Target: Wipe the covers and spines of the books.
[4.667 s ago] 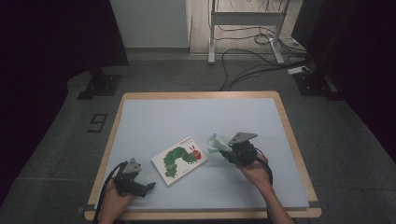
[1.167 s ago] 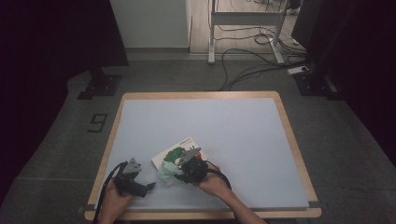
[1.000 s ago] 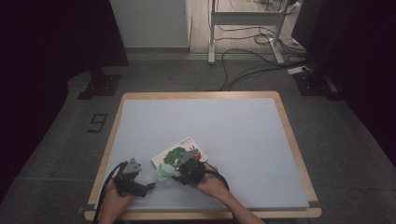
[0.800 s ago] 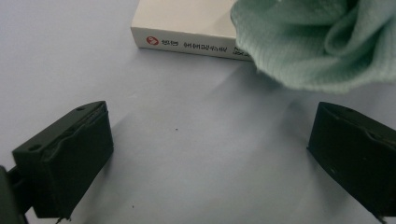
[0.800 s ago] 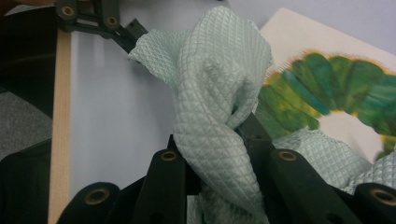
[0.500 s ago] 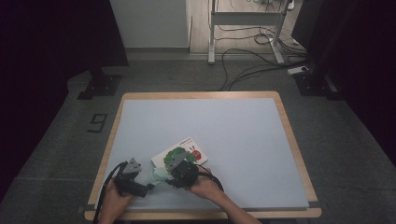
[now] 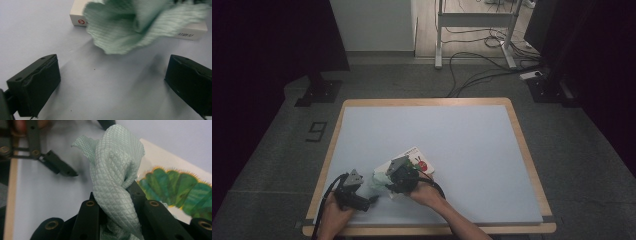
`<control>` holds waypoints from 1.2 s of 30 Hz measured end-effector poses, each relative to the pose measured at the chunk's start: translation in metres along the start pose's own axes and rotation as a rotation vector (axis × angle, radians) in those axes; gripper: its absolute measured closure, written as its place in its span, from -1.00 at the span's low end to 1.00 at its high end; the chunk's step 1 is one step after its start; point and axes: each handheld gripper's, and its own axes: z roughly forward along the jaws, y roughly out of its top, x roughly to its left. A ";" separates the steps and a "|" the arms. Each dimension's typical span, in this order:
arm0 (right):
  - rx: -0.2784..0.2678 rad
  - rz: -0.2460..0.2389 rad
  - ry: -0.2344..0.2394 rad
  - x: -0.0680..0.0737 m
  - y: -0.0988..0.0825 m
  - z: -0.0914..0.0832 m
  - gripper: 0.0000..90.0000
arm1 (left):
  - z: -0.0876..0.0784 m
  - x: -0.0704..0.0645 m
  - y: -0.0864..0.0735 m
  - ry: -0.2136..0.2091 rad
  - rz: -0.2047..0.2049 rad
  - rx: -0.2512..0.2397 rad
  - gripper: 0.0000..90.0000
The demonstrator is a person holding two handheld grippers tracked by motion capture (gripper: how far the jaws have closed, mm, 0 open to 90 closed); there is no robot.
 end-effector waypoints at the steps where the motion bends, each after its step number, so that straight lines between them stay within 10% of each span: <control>1: 0.000 0.000 -0.003 -0.001 0.001 0.001 0.65 | 0.000 0.000 0.000 -0.001 -0.002 -0.001 -1.00; 36: -0.019 0.144 -0.128 -0.057 -0.042 -0.035 0.65 | 0.000 0.000 0.000 0.001 -0.002 -0.001 -1.00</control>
